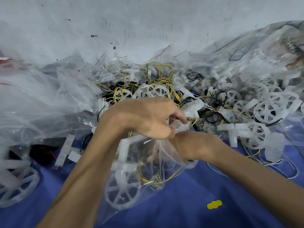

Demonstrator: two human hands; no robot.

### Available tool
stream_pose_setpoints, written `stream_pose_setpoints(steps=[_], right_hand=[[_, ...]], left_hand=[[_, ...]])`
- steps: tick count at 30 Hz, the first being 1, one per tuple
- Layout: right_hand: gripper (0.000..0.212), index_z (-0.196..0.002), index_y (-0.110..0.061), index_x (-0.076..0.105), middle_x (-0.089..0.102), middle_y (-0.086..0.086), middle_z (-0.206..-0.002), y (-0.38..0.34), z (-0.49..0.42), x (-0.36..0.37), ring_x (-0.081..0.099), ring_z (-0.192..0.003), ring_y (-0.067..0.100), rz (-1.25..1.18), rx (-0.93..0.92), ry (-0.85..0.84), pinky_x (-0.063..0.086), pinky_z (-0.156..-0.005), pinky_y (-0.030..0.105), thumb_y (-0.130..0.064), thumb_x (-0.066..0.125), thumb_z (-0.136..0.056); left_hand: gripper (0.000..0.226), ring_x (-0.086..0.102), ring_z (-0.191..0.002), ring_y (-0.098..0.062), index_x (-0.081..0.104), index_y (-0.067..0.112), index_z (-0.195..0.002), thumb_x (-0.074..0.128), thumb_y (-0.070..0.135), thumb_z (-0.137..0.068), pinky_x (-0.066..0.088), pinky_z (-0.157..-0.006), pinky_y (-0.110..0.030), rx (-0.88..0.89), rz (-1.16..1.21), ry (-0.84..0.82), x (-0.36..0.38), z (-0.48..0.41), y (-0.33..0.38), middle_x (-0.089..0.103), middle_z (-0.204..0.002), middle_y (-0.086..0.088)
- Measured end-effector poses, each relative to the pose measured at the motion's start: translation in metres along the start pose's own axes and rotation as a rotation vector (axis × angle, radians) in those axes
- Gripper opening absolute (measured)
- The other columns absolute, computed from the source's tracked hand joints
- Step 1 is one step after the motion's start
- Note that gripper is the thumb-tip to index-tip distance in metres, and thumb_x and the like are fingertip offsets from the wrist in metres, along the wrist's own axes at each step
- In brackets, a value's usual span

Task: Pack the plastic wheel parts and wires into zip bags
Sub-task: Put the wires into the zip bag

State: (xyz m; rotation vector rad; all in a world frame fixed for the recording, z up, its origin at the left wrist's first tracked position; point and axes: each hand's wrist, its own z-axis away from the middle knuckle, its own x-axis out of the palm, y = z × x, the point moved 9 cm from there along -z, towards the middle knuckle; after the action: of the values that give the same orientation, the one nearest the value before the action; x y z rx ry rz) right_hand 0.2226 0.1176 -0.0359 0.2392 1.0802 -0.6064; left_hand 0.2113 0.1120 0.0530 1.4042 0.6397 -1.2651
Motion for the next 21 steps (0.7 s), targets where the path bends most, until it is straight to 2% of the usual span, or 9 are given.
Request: stream_pose_setpoints(steps=[2,5,8,10,12,15,18,19,21], right_hand=[[0.030,-0.058,-0.010,0.036,0.038,-0.002,-0.059,-0.003,0.003,-0.007,0.032,-0.051,0.014,-0.065,-0.058,0.047,0.029,-0.042,0.018,0.004,0.046,-0.082],[0.019,-0.089,-0.009,0.059,0.051,-0.013,-0.078,-0.007,0.017,-0.019,0.039,-0.066,0.003,-0.149,-0.223,0.117,0.032,-0.061,0.010,-0.014,0.042,-0.097],[0.020,-0.093,-0.037,0.059,0.061,-0.028,-0.083,-0.004,0.043,-0.042,0.052,-0.074,-0.008,-0.205,-0.378,0.230,0.036,-0.071,0.008,-0.029,0.042,-0.098],[0.031,-0.120,-0.039,0.057,0.063,-0.027,-0.110,0.013,0.054,-0.049,0.057,-0.096,-0.007,-0.146,-0.360,0.333,0.038,-0.084,0.008,-0.043,0.044,-0.092],[0.044,-0.128,-0.034,0.055,0.059,-0.019,-0.124,0.030,0.057,-0.048,0.051,-0.101,-0.011,-0.056,-0.325,0.421,0.032,-0.085,0.001,-0.049,0.046,-0.088],[0.038,-0.126,-0.029,0.058,0.065,-0.014,-0.104,0.040,0.047,-0.032,0.053,-0.083,-0.001,-0.007,-0.297,0.454,0.033,-0.073,0.002,-0.038,0.058,-0.089],[0.035,-0.120,-0.033,0.059,0.048,-0.023,-0.075,0.041,0.029,-0.019,0.044,-0.068,-0.003,-0.026,-0.238,0.448,0.041,-0.074,0.021,-0.031,0.061,-0.085],[0.034,-0.116,-0.032,0.059,0.047,-0.024,-0.071,0.040,0.025,-0.017,0.044,-0.068,-0.007,-0.052,-0.242,0.448,0.041,-0.072,0.020,-0.029,0.060,-0.083],[0.032,-0.109,-0.026,0.060,0.053,-0.032,-0.068,0.036,0.021,-0.017,0.050,-0.067,-0.015,-0.126,-0.273,0.424,0.036,-0.064,0.005,-0.025,0.058,-0.078]], left_hand=[[0.047,0.041,-0.045,0.025,0.054,0.033,-0.128,0.055,0.009,-0.088,0.030,-0.048,0.002,0.011,0.019,0.023,-0.003,0.001,-0.001,0.047,-0.044,0.034],[0.047,0.040,-0.044,0.024,0.057,0.035,-0.125,0.054,0.008,-0.087,0.030,-0.046,0.001,0.013,0.027,0.086,-0.010,0.004,-0.007,0.044,-0.062,0.018],[0.047,0.045,-0.053,0.025,0.054,0.037,-0.127,0.054,0.011,-0.088,0.033,-0.046,-0.001,0.013,0.020,0.119,-0.014,0.007,-0.015,0.044,-0.072,0.019],[0.046,0.050,-0.061,0.017,0.054,0.039,-0.128,0.054,0.014,-0.090,0.032,-0.050,-0.005,-0.012,0.008,0.136,-0.017,0.008,-0.022,0.048,-0.079,0.019],[0.044,0.049,-0.059,0.019,0.056,0.037,-0.126,0.053,0.012,-0.090,0.034,-0.050,-0.003,-0.020,0.012,0.144,-0.018,0.007,-0.025,0.050,-0.085,0.012],[0.044,0.051,-0.053,0.018,0.058,0.036,-0.124,0.051,0.009,-0.090,0.034,-0.051,0.001,-0.003,0.036,0.133,-0.016,0.004,-0.023,0.057,-0.083,0.001],[0.042,0.049,-0.052,0.015,0.058,0.036,-0.123,0.050,0.010,-0.091,0.038,-0.052,-0.010,0.008,0.038,0.110,-0.011,0.000,-0.020,0.057,-0.090,-0.005],[0.043,0.048,-0.055,0.017,0.058,0.036,-0.123,0.051,0.010,-0.090,0.041,-0.057,-0.015,0.009,0.027,0.108,-0.010,-0.001,-0.019,0.056,-0.088,-0.001],[0.042,0.046,-0.052,0.016,0.058,0.035,-0.123,0.051,0.009,-0.090,0.040,-0.055,-0.016,0.008,0.010,0.097,-0.008,-0.002,-0.017,0.052,-0.073,0.006]])
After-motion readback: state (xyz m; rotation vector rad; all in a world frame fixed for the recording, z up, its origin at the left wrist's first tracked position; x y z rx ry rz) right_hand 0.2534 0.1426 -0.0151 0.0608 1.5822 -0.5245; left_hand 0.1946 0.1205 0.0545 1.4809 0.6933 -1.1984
